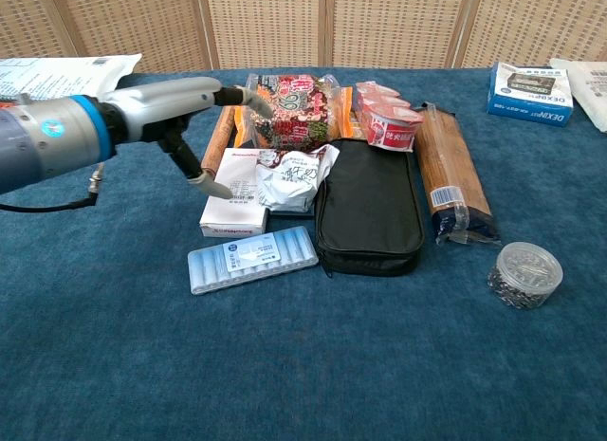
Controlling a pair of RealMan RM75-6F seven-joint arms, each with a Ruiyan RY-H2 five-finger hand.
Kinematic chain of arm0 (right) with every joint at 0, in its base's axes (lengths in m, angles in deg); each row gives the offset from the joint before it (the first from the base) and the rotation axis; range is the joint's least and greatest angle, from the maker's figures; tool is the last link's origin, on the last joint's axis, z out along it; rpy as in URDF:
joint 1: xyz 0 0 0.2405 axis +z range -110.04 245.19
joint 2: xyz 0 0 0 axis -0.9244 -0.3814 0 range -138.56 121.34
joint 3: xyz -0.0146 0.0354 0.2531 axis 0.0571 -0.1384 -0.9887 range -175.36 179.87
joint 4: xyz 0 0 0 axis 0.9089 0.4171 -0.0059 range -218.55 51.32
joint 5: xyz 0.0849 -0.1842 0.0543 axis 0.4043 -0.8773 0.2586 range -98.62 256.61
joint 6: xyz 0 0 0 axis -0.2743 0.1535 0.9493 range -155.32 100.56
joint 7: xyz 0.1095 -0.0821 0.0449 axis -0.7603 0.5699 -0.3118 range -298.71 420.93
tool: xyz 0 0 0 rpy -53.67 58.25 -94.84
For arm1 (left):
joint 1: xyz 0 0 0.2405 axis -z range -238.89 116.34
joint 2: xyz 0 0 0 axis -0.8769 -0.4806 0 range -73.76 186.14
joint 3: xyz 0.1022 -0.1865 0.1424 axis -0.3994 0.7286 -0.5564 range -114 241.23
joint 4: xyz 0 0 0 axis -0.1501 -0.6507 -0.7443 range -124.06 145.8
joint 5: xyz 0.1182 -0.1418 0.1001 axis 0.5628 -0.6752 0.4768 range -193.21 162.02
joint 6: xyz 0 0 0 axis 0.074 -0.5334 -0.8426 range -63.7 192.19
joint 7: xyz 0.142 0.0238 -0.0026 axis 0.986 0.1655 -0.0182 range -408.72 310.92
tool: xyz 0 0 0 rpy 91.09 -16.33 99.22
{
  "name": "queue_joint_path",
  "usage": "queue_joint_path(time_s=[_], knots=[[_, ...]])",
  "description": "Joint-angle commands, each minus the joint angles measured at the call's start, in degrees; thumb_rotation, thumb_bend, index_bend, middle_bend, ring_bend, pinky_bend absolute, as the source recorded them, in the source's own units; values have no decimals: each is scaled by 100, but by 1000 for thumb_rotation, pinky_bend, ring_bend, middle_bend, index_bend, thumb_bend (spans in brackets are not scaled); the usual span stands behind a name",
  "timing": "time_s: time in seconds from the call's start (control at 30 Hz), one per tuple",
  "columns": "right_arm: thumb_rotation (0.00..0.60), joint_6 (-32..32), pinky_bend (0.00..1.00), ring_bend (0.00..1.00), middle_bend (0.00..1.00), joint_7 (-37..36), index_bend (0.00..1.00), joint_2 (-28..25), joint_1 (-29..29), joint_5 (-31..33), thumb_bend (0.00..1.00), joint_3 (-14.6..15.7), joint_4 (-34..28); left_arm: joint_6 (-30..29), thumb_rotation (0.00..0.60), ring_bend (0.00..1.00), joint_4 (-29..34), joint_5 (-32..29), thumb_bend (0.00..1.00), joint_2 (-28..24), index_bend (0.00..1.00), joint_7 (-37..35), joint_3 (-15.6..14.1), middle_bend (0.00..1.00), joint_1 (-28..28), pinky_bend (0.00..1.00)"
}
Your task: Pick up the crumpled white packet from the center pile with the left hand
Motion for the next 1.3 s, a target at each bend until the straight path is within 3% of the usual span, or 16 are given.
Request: queue_joint_path(time_s=[0.03, 0.3, 0.47, 0.67, 0.73, 0.87, 1.0, 1.3], knots=[[517, -36, 0, 0, 0, -57, 0, -13, -45, 15, 33, 5, 19, 118, 600, 74, -234, -109, 0, 229, 141, 14, 38, 93, 176, 0], [519, -138, 0, 0, 0, -202, 0, -54, -179, 33, 32, 28, 39, 374, 600, 105, -798, -312, 0, 748, 153, 142, -23, 98, 477, 0], [518, -188, 0, 0, 0, -255, 0, -71, -244, 24, 31, 38, 26, 224, 600, 307, -1131, -338, 0, 1093, 279, 211, -28, 219, 546, 0], [519, -154, 0, 0, 0, -264, 0, -56, -246, 6, 30, 37, 18, -22, 600, 635, -1465, -279, 0, 1389, 517, 119, 25, 485, 576, 14], [516, -143, 0, 0, 0, -265, 0, -41, -242, -3, 31, 35, 21, -136, 600, 738, -1519, -210, 0, 1423, 602, -1, 45, 580, 559, 119], [518, -114, 0, 0, 0, -258, 0, -32, -233, 13, 29, 17, 29, -341, 600, 842, -1577, -75, 0, 1405, 690, -209, 51, 683, 498, 272], [519, -98, 0, 0, 0, -244, 0, -32, -210, -10, 28, -4, 24, -586, 600, 897, -1555, 22, 0, 1310, 743, -513, 81, 741, 374, 337], [520, 18, 0, 0, 0, -230, 0, 21, -126, -56, 28, -19, 37, -1364, 600, 888, -695, 291, 0, 520, 725, -1140, 216, 728, -78, 329]])
